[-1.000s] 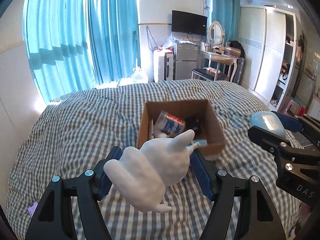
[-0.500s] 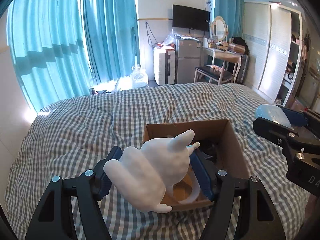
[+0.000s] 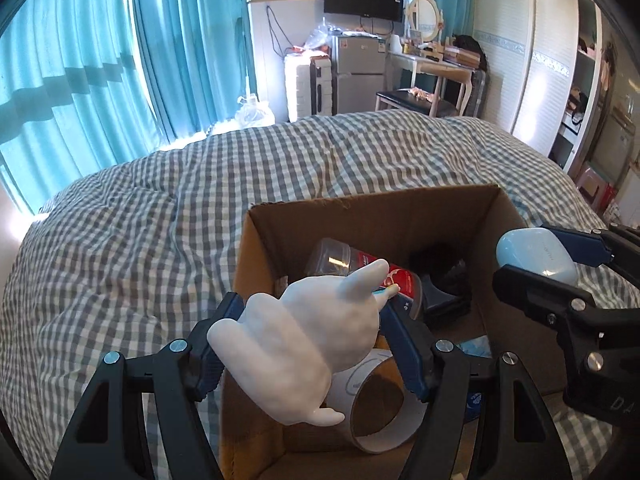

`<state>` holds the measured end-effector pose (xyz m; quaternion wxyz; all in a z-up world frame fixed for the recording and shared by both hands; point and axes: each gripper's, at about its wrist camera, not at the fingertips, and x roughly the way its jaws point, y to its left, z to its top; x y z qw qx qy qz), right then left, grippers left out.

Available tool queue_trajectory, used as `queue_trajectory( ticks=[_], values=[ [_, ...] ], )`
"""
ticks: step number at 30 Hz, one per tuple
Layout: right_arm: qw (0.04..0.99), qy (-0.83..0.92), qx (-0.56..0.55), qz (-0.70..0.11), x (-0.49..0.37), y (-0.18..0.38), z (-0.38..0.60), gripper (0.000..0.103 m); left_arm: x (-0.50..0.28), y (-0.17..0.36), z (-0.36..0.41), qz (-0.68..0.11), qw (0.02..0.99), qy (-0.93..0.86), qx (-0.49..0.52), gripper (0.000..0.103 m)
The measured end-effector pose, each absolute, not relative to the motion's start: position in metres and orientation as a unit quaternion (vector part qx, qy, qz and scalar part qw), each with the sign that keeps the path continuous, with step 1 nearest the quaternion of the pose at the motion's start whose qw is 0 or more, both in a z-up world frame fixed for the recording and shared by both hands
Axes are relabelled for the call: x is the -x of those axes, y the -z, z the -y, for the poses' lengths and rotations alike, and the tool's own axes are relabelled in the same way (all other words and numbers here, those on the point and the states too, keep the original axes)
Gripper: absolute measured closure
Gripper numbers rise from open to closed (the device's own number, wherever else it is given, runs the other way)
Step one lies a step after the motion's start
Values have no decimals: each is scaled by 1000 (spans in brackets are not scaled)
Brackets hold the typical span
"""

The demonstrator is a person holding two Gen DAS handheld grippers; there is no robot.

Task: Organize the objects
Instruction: 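Carry the plush toy and earbud case over the box with both tools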

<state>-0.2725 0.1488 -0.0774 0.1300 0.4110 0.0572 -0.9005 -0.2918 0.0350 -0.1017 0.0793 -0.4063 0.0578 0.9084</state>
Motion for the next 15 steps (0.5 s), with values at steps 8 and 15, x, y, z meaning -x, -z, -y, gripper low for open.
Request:
queue_trajectory(
  ticks=[8,15],
  values=[
    [140,889,-433,-54,276,106,-154,46,297,121,-43,-75,93,-903,413,31],
    [144,889,-431,-51,270,105,-157,46,295,130,-49,-80,107,-898,420,31]
  ],
)
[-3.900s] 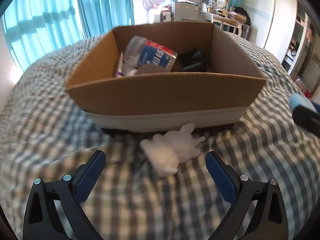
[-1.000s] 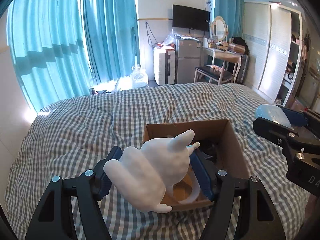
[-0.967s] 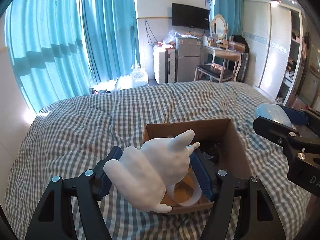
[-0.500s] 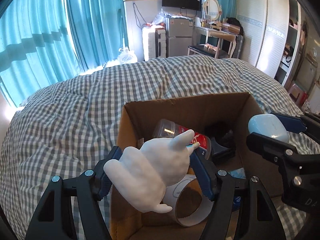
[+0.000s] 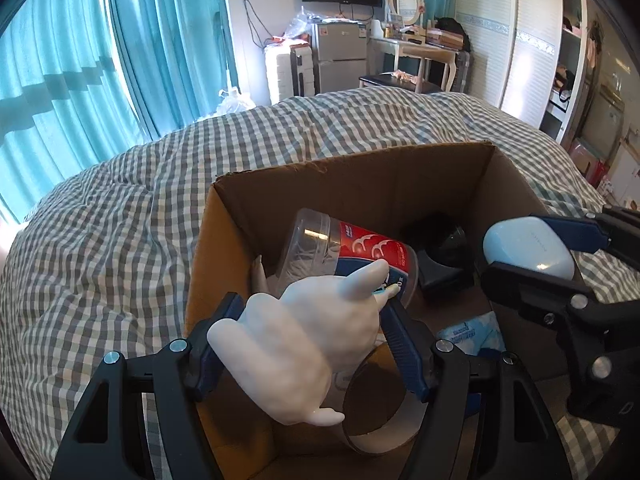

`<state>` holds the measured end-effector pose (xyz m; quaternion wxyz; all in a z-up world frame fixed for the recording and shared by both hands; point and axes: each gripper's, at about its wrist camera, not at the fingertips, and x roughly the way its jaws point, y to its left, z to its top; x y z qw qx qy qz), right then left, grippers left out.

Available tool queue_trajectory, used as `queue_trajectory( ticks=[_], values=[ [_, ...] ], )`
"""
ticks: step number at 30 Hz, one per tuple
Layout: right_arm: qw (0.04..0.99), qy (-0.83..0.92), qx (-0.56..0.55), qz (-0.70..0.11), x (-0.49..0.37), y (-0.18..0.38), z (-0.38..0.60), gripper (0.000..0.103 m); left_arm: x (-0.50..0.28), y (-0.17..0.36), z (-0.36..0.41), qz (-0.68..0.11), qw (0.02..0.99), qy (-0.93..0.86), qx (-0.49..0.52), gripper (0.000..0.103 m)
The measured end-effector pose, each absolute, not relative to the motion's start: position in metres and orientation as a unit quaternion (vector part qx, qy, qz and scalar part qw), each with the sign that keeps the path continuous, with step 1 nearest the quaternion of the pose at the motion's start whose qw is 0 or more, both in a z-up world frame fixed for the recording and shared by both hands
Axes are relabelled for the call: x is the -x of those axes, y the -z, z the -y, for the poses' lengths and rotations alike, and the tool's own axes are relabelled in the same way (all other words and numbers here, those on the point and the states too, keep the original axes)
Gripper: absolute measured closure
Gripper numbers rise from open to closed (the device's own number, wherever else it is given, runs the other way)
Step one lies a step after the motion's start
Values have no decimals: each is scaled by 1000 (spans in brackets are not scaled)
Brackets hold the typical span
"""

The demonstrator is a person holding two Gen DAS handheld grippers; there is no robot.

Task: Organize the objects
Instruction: 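Carry the plush toy and earbud case over the box with both tools, then open both tools to drop the plush toy and earbud case into the box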

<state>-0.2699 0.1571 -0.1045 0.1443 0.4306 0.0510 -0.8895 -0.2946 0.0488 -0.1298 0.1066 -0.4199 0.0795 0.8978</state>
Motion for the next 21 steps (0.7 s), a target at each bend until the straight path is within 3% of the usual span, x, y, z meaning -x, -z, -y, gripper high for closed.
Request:
queue_trajectory(
  ticks=[10,13,16,19,21],
  values=[
    [141,890,-432,-50,265,95,-156,45,288,125,-53,-78,122,-894,423,30],
    [136,891,-430,-50,263,91,-154,41,286,127,-51,-73,122,-891,430,29],
    [134,894,-425,-45,260,85,-157,36,282,126,-50,-74,117,-891,433,19],
    [132,897,-421,-33,255,78,-159,34,275,121,-50,-65,124,-893,428,17],
    [131,898,-420,-31,252,74,-160,34,271,116,-50,-63,129,-892,429,9]
  ],
)
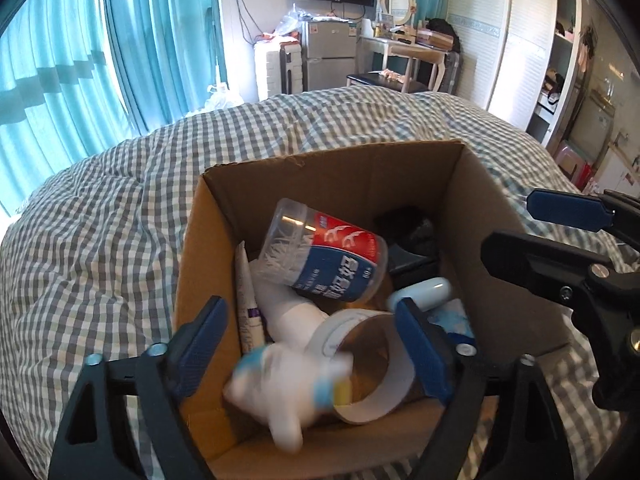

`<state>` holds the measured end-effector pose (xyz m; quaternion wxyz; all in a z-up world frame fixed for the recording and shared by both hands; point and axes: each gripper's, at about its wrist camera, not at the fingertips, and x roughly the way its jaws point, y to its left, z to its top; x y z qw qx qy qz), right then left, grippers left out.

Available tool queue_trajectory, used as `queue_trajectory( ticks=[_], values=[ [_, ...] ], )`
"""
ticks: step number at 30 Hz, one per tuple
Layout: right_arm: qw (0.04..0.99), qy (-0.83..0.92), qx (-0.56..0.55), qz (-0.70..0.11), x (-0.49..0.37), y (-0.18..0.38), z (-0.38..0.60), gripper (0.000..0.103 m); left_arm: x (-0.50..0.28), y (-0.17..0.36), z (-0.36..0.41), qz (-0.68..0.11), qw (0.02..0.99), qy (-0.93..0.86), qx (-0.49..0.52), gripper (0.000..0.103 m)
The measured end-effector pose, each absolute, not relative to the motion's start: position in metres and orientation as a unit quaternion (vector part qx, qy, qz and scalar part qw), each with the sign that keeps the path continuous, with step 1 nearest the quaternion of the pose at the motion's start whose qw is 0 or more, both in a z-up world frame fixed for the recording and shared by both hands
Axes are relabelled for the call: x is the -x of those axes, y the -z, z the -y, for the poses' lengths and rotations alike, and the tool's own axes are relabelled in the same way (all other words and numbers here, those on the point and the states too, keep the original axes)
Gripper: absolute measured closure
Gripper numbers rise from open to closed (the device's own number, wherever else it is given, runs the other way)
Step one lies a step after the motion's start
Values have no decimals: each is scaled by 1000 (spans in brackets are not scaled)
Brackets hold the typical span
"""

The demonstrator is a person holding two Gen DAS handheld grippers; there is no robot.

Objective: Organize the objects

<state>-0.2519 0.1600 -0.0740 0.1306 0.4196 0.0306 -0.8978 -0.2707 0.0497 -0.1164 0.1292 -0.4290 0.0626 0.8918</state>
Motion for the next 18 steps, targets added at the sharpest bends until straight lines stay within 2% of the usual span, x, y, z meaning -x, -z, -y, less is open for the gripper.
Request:
queue_trajectory(
  ticks=[6,10,18],
  values=[
    [123,901,-414,-29,240,59,-164,29,253,106,-52,-72,136,-891,428,7],
    [110,908,-403,-27,229,46,-165,22,241,95,-54,-72,134,-894,422,6],
    [78,925,-370,-19,201,15,-178,13,208,54,-43,-49,78,-924,370,4]
  ],
)
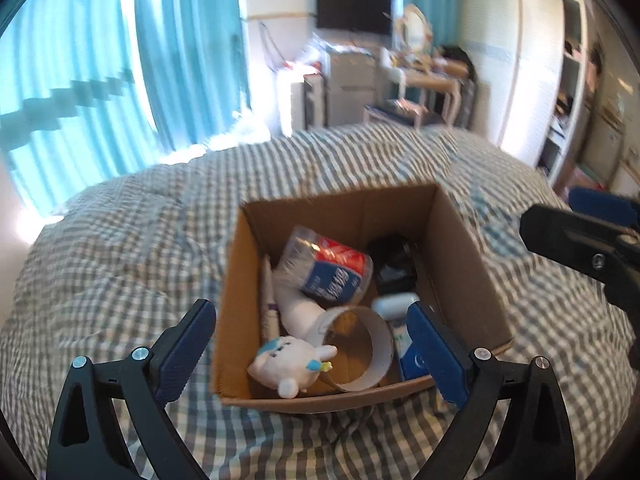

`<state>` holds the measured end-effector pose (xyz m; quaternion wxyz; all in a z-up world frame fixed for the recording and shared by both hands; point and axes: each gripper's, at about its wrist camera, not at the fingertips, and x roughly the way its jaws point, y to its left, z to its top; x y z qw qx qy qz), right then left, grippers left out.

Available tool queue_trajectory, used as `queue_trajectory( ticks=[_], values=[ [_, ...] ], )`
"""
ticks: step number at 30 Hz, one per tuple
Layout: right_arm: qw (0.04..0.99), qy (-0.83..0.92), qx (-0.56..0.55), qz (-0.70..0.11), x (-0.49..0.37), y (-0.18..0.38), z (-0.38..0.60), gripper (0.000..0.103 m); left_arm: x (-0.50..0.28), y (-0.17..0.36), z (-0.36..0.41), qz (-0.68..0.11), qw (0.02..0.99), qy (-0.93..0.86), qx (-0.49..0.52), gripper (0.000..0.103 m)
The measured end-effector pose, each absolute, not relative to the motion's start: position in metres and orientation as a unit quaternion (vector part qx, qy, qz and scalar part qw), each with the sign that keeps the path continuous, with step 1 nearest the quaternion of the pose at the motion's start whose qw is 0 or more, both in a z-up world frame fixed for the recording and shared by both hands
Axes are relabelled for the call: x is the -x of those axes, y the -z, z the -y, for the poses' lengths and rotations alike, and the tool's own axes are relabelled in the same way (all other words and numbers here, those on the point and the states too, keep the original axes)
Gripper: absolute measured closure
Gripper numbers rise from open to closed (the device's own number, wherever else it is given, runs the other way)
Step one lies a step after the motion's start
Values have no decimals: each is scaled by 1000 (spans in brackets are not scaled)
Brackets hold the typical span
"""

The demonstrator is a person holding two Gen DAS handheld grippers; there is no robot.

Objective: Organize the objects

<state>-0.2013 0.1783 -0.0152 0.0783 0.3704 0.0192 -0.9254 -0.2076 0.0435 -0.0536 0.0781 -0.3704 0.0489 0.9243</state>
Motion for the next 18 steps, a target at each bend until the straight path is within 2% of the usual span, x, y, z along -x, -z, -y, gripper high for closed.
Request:
queue_trajectory(
  ticks=[18],
  values=[
    [45,960,-278,-1,120,-63,-195,8,128,-49,-24,-30,45,-961,271,3]
  ],
)
